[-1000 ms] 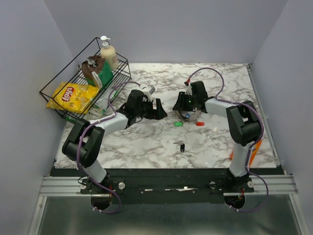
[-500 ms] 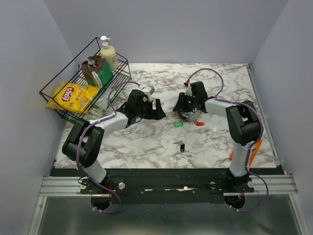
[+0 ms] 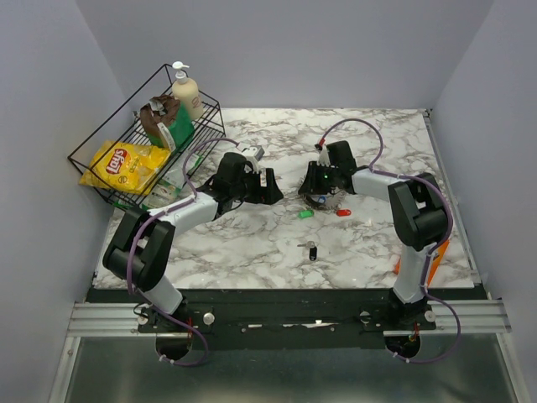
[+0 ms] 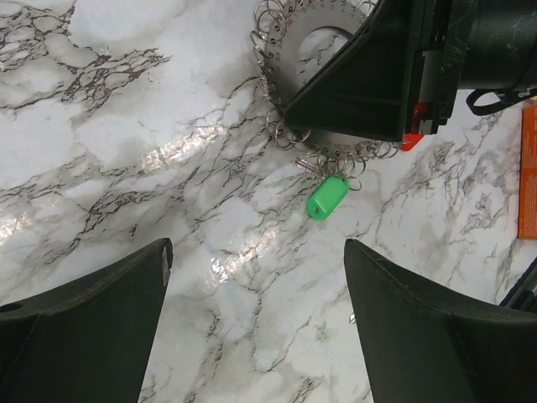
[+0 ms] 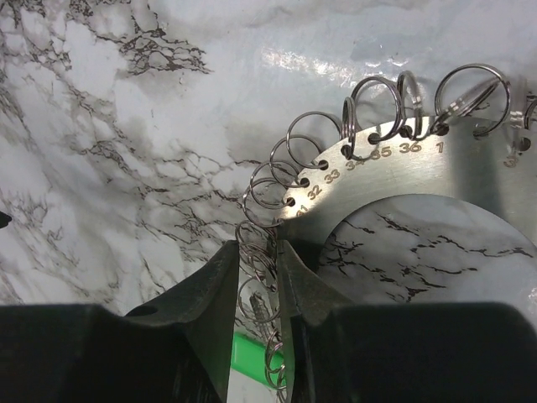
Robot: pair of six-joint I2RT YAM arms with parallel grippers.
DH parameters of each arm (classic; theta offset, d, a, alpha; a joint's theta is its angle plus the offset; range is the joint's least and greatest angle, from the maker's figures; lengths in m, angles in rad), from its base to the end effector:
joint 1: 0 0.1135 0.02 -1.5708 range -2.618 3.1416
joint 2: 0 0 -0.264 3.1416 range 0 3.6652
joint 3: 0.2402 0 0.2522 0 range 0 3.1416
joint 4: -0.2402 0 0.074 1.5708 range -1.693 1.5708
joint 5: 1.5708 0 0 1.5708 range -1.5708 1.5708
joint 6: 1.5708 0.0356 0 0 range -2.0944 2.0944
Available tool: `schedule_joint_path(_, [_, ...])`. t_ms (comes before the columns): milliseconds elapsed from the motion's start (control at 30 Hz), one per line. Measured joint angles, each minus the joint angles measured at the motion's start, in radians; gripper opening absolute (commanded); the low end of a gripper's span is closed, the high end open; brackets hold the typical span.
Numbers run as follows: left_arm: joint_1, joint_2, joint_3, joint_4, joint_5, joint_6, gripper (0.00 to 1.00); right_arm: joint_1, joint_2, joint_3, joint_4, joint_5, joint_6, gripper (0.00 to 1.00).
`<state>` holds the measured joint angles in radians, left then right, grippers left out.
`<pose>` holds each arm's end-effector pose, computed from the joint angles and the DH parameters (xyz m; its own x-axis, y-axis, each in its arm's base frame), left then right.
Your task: Put the keys on the keyring
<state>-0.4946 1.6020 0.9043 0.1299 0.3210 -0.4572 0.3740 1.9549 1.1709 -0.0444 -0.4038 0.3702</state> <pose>0.2986 -0.1738 0.2080 -0.7269 -0.0839 -0.6816 0.4053 0.7488 -0.5244 0.3737 0.1617 0.1491 -0.8505 0.0236 -0.5255 -0.2955 0.8049 0.5145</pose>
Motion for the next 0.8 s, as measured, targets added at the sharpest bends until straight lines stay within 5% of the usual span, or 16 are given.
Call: schedule_joint_path(800, [0.0, -0.013, -0.003, -0.006, -0.023, 0.016, 0.92, 0.0, -0.059, -0.013, -0.121, -0.036, -0.054, 0.29])
